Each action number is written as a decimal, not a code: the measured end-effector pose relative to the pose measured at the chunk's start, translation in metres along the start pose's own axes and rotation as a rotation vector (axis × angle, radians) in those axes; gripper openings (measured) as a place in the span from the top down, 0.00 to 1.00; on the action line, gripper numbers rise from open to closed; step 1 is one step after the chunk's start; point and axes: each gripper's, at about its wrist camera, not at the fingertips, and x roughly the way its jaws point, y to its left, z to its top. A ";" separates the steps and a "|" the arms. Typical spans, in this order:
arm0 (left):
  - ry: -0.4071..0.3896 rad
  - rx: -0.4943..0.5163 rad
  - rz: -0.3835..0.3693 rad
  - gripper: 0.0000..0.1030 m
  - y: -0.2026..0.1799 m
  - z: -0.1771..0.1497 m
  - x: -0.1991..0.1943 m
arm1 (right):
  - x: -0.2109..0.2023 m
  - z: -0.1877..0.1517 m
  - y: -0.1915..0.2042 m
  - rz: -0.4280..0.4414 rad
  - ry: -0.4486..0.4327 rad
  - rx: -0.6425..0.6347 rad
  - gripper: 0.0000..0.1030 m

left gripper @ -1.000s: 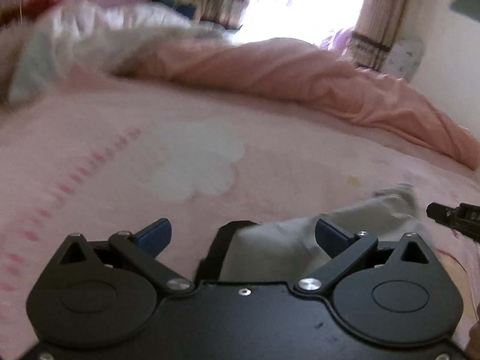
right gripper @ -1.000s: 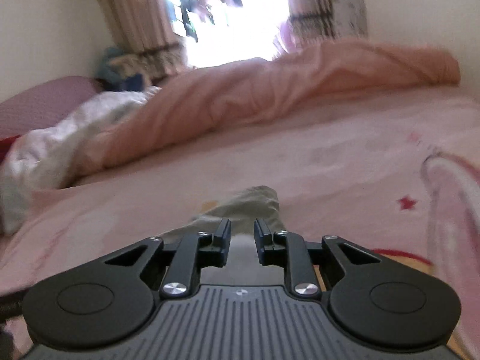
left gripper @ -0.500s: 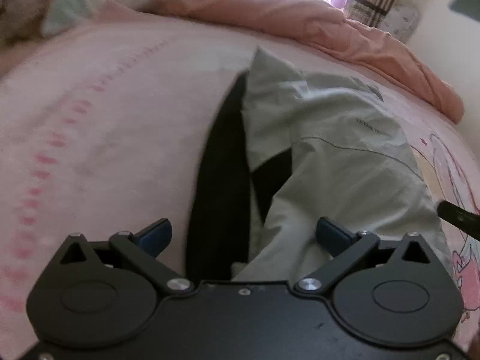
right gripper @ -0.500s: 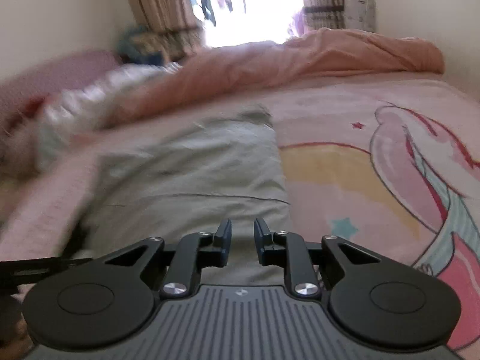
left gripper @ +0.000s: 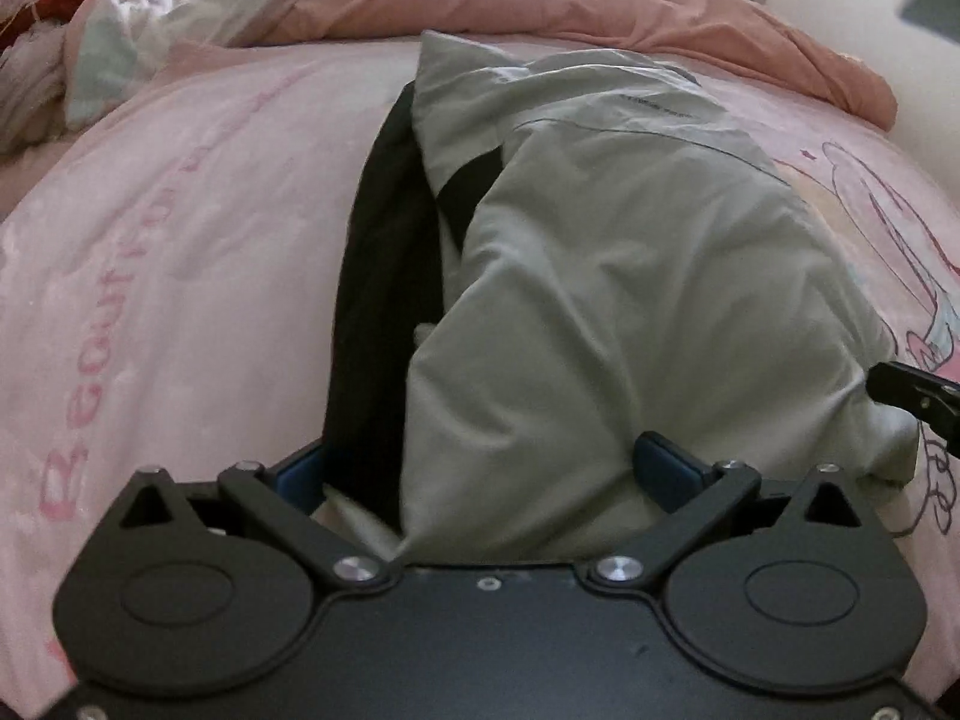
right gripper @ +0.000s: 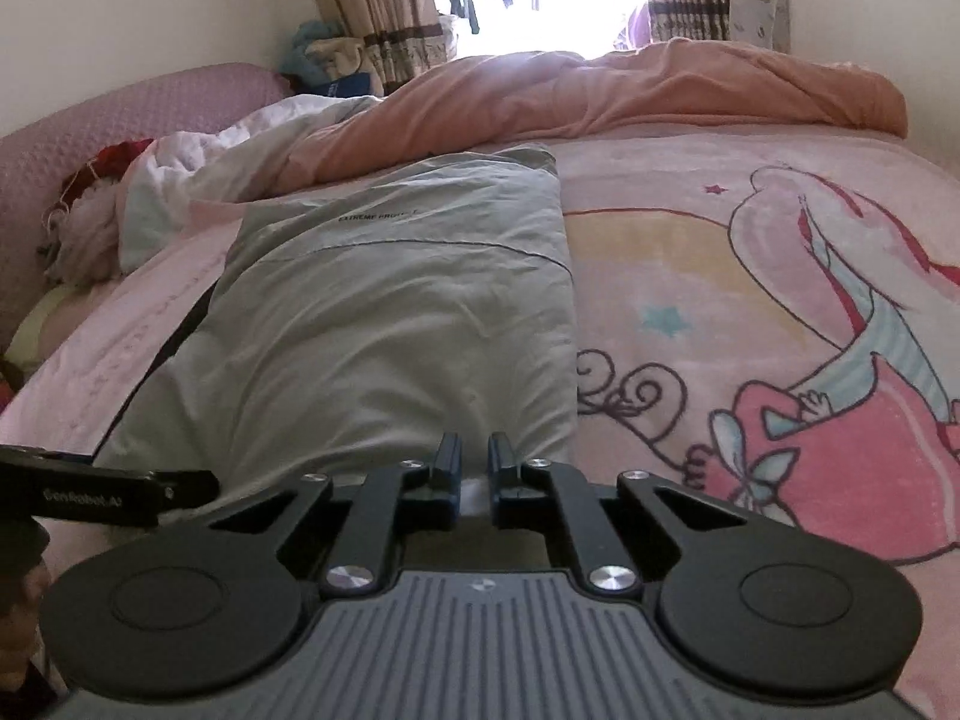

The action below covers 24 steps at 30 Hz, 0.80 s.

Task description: Fold large clothes

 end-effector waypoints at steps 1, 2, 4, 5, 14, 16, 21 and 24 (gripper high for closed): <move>-0.002 -0.001 0.000 0.00 0.002 -0.004 -0.003 | 0.000 -0.001 0.003 -0.007 -0.001 -0.007 0.93; -0.004 -0.001 0.002 0.00 0.003 -0.007 -0.012 | -0.003 -0.003 0.005 -0.015 -0.003 -0.014 0.93; -0.005 -0.001 0.008 0.00 0.005 -0.011 -0.012 | -0.007 -0.008 0.007 -0.037 -0.009 -0.029 0.93; -0.006 -0.001 0.009 0.00 0.006 -0.014 -0.010 | -0.009 -0.010 0.008 -0.049 -0.012 -0.038 0.92; -0.046 -0.029 -0.173 0.00 0.036 0.008 -0.045 | -0.033 0.017 -0.037 0.057 0.020 0.033 0.36; -0.050 -0.030 -0.209 0.00 0.045 0.028 -0.039 | -0.026 0.032 -0.058 0.106 0.017 0.099 0.23; -0.017 -0.076 -0.304 0.00 0.059 0.063 -0.003 | 0.019 0.058 -0.083 0.162 0.126 0.174 0.23; 0.052 -0.103 -0.294 0.00 0.061 0.079 0.027 | 0.049 0.065 -0.089 0.254 0.179 0.219 0.23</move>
